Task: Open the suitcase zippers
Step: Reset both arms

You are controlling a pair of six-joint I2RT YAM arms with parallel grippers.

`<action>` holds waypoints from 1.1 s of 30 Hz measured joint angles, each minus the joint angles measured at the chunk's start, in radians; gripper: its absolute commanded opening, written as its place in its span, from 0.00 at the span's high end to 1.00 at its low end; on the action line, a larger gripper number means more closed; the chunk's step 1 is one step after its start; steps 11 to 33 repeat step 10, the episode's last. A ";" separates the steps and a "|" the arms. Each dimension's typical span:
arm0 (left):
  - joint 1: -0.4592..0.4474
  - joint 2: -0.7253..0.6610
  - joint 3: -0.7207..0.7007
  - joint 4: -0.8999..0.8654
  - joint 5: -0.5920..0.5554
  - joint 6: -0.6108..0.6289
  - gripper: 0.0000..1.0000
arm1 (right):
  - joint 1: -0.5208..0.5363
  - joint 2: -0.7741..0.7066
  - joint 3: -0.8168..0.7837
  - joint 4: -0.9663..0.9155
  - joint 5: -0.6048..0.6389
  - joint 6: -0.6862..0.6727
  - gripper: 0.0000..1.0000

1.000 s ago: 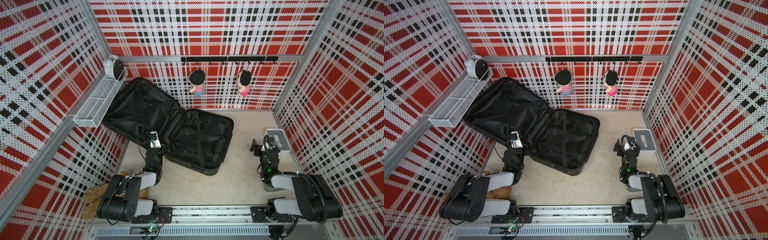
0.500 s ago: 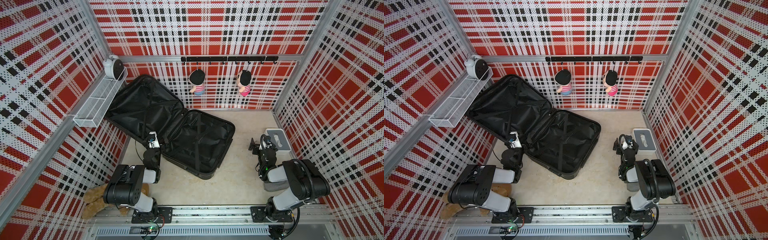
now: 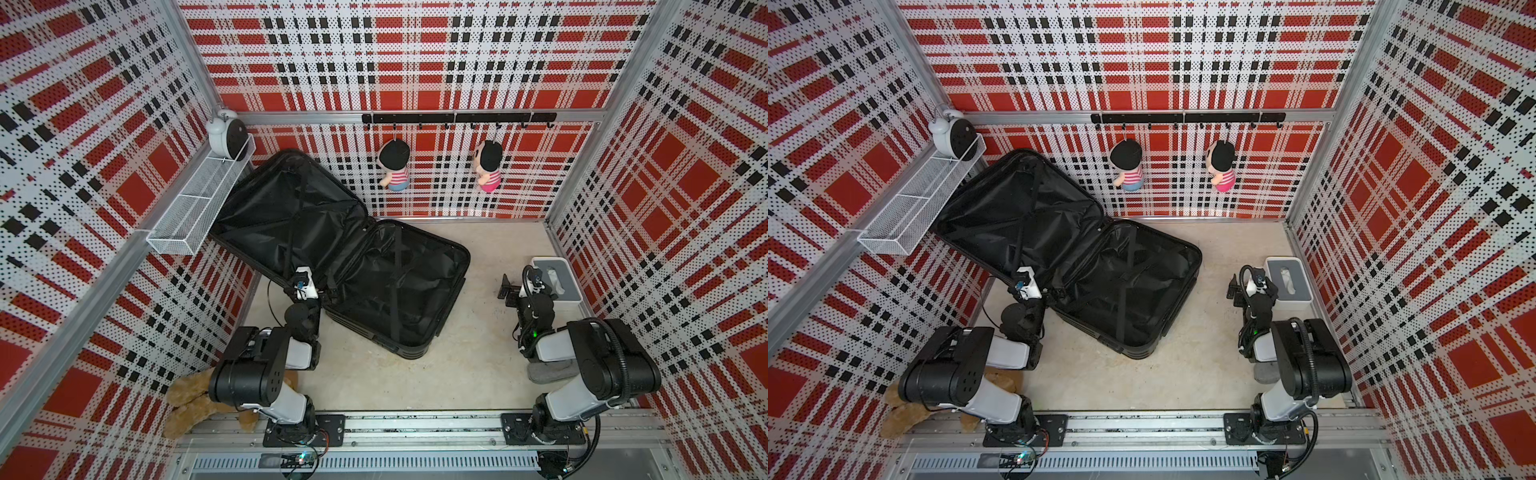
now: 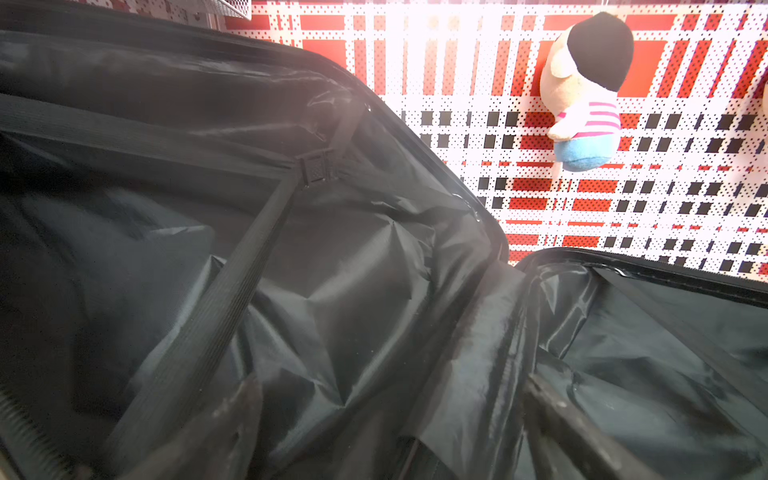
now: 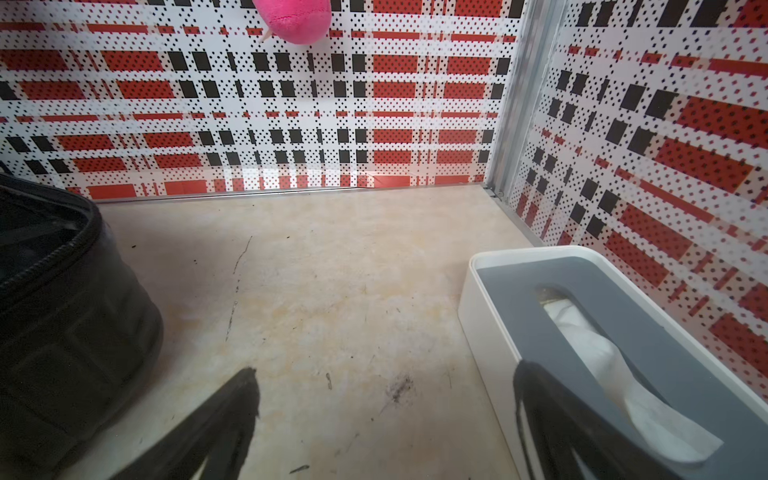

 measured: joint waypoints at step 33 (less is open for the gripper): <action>0.001 0.000 0.000 0.000 0.001 -0.001 0.02 | 0.000 0.000 0.000 -0.006 -0.023 -0.002 0.00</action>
